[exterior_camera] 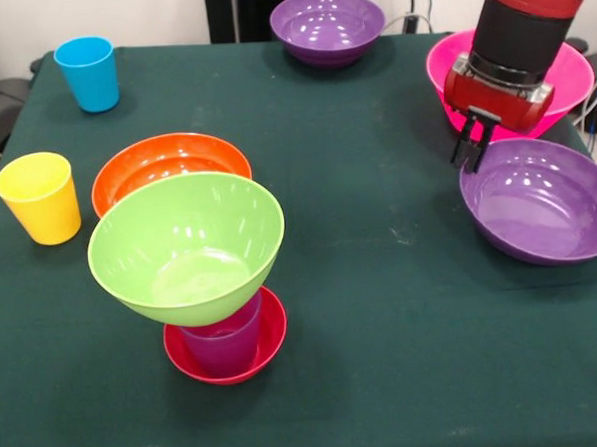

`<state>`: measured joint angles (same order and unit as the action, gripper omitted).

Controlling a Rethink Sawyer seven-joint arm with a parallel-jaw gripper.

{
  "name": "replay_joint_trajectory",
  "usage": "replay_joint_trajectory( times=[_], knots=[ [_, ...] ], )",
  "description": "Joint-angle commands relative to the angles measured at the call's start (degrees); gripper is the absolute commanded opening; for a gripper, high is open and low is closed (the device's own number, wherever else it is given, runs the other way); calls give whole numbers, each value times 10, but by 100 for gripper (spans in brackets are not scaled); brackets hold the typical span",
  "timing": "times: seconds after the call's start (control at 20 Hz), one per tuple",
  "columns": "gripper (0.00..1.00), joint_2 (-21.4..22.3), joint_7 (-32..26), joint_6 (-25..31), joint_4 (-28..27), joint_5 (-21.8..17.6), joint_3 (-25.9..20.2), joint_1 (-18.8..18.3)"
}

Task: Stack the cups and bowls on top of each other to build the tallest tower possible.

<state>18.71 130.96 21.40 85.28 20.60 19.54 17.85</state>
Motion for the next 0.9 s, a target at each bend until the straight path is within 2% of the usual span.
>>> replay_joint_trajectory(
  times=[0.05,0.25,0.5,0.9],
  knots=[
    [0,58,44,106,16,-16,-27,-17],
    [0,92,28,170,-1,-27,-14,-25],
    [0,115,11,220,-21,-39,-7,-34],
    [0,131,1,241,-27,-46,-17,-50]
  ],
)
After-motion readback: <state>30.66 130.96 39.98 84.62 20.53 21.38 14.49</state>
